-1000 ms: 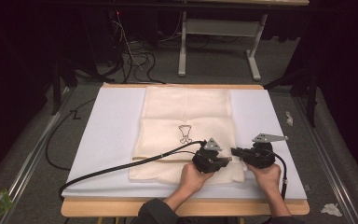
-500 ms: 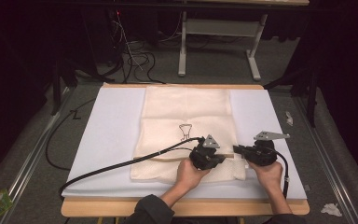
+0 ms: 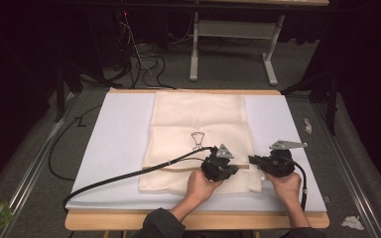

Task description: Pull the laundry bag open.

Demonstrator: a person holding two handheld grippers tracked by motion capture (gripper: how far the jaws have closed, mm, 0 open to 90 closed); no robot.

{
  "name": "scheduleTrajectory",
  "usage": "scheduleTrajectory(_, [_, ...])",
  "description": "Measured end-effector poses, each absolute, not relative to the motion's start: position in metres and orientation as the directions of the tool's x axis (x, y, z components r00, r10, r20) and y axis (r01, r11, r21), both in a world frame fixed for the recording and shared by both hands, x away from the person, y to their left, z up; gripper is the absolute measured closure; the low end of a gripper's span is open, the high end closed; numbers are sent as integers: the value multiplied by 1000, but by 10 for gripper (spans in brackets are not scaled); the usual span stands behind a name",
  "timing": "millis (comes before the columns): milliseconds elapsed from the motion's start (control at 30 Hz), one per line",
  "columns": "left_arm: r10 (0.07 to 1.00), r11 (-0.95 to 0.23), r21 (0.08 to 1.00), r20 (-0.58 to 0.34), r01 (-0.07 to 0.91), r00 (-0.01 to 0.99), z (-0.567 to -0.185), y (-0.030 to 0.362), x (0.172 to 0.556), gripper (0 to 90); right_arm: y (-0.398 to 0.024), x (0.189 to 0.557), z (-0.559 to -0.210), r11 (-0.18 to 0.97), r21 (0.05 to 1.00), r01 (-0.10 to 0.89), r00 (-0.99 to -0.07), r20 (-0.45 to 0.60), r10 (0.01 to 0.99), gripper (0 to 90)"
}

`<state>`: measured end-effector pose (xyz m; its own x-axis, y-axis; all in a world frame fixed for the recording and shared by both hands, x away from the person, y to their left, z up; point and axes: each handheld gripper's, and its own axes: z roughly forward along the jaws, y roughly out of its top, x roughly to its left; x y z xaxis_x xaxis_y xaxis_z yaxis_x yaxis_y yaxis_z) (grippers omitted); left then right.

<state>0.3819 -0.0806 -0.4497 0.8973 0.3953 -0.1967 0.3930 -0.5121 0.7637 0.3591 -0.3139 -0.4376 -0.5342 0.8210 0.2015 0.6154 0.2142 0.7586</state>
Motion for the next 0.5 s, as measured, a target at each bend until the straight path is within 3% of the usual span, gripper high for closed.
scheduleTrajectory(300, [399,-516,756,-204,403,894,-450,-79,383,869,-314,359,-442,200,747,634,-516,216,829,885])
scheduleTrajectory(500, [405,-508,760,-204,405,891,-449,-79,381,869,-310,356,-439,228,745,626,-499,159,852,884])
